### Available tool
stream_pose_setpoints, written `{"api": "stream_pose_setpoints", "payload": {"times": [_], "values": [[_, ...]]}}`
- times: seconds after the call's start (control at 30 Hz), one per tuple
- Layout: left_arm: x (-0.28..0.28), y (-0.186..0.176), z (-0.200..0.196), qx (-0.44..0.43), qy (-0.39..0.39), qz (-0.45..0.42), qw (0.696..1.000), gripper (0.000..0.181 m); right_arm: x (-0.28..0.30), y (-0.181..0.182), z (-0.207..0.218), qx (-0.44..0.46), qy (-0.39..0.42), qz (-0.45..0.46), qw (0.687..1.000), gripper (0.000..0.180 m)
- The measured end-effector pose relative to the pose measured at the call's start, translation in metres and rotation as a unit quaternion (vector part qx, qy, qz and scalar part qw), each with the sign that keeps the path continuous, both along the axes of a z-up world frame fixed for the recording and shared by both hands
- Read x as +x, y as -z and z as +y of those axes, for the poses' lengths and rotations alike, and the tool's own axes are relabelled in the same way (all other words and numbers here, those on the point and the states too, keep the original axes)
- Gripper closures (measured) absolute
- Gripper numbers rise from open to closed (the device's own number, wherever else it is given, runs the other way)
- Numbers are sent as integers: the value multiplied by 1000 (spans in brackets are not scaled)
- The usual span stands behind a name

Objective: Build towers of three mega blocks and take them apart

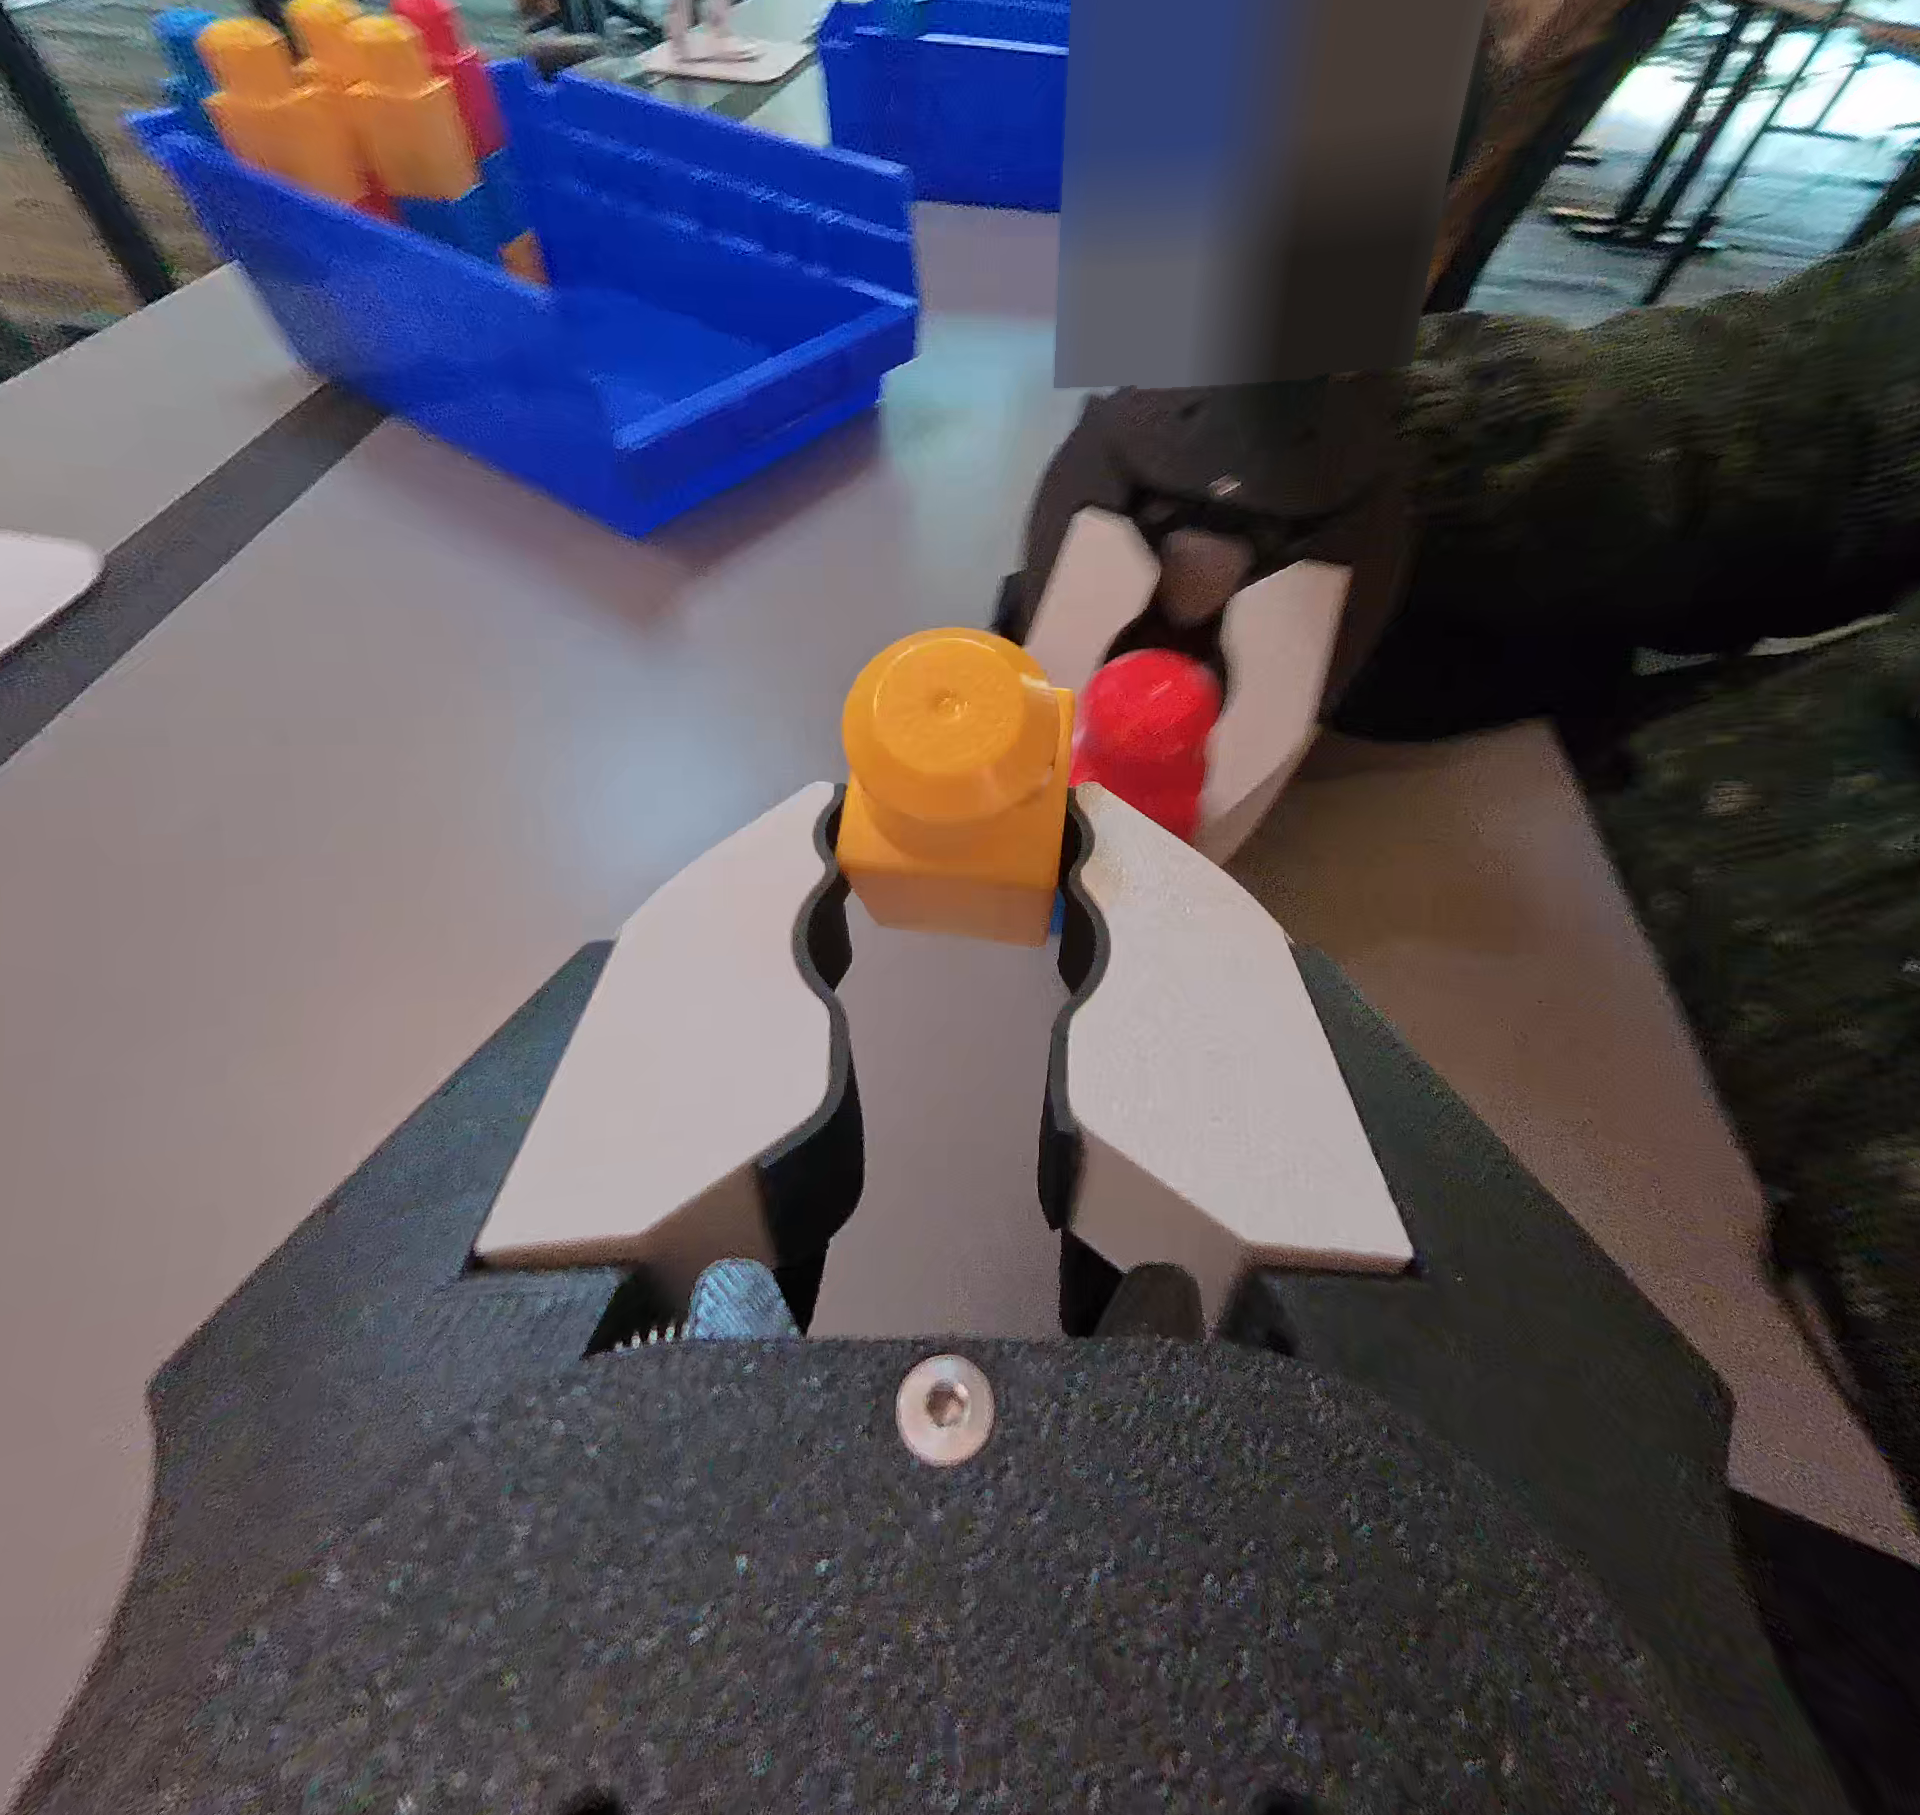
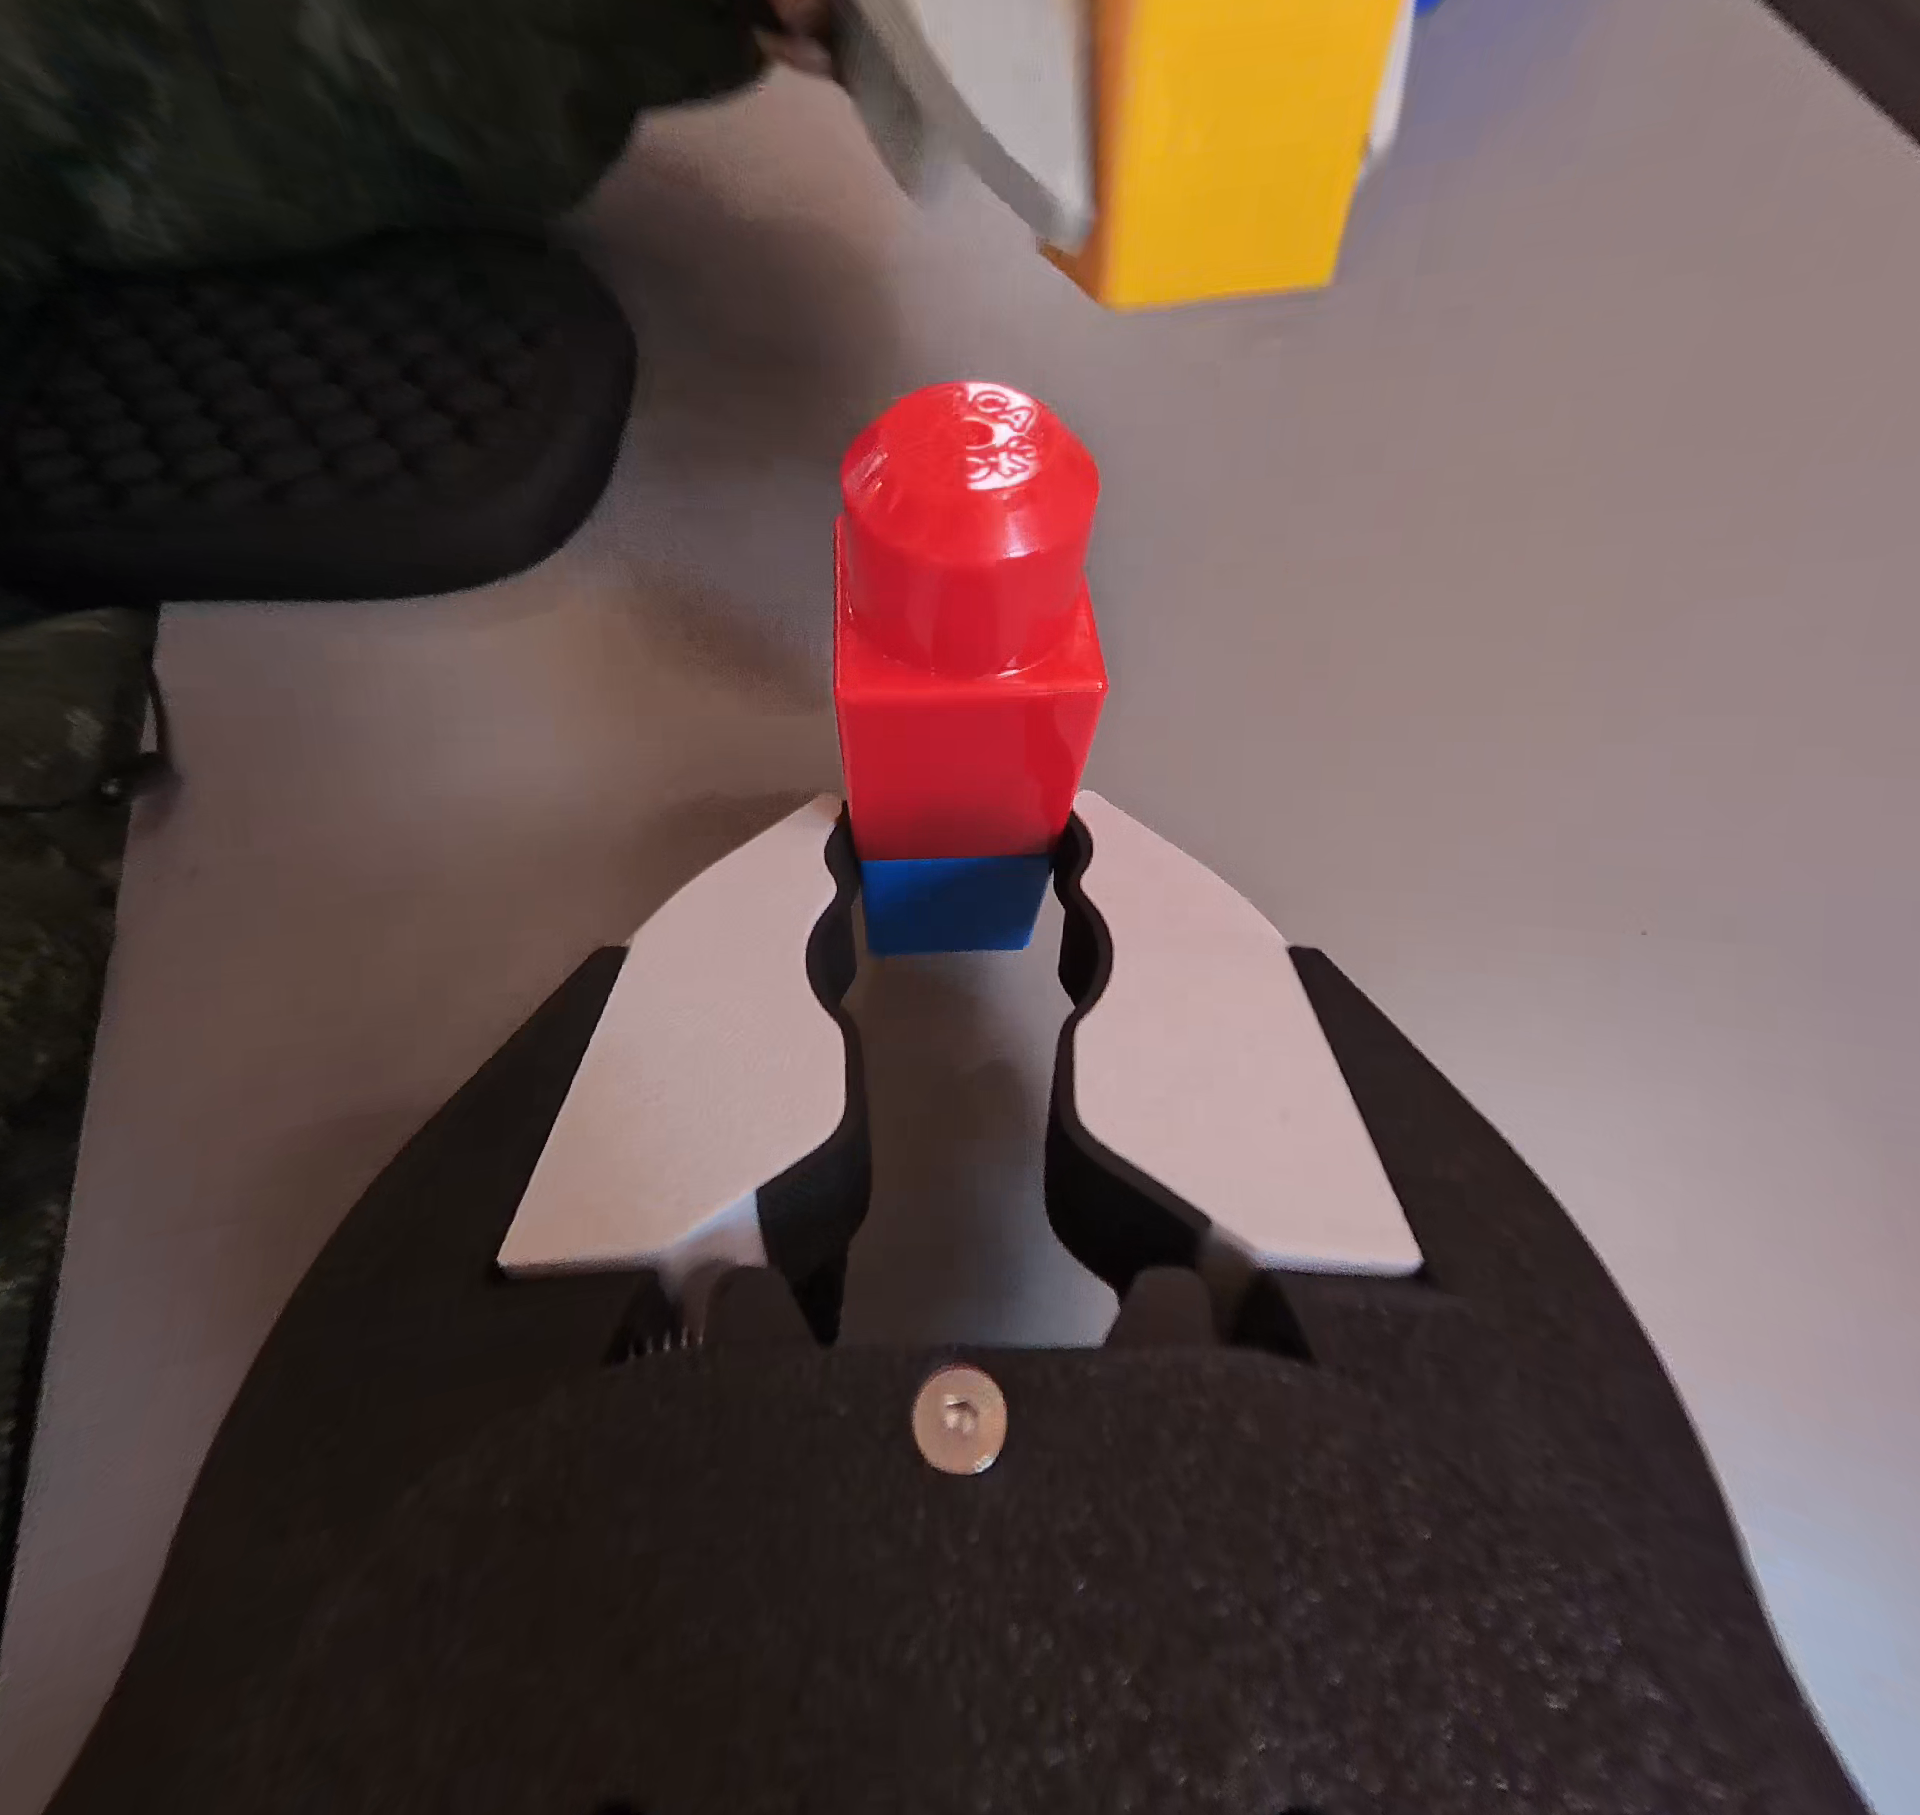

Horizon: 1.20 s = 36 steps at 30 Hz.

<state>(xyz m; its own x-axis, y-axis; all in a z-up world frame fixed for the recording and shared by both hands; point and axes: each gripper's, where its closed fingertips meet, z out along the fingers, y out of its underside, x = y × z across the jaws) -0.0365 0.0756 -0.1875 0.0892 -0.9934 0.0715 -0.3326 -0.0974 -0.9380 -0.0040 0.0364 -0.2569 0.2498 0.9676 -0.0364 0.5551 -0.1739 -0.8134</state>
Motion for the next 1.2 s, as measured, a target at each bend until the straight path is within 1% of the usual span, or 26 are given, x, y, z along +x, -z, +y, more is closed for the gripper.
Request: {"api": "stream_pose_setpoints", "payload": {"times": [0.1, 0.2, 0.3, 0.4, 0.5, 0.67, 0.97, 1.2], "values": [[15, -11, -28, 3, 40, -15, 999, 143, -3, 9, -1, -1, 4, -29, 1000, 143], [20, -4, -36, 0, 61, -7, 998, 143, -7, 9, -4, 1, 4, -33, 999, 143], [24, 9, -42, 6, 76, 18, 997, 143, -9, 4, -5, 9, 5, -30, 1000, 144], [27, 15, -44, 19, 78, 37, 996, 143, -5, 11, -4, 21, 8, -60, 998, 143], [25, 23, -47, 32, 88, 72, 993, 143, -2, 14, -3, 58, 10, -98, 993, 144], [24, 29, -50, 62, 98, 116, 987, 143, 1, 15, -4, 78, 12, -138, 987, 144], [15, 38, -51, 54, 123, 131, 982, 143, -1, 13, -10, 70, -5, -123, 990, 144], [13, 43, -53, 55, 136, 127, 981, 143, 0, 13, -13, 67, -15, -122, 990, 144]]}}
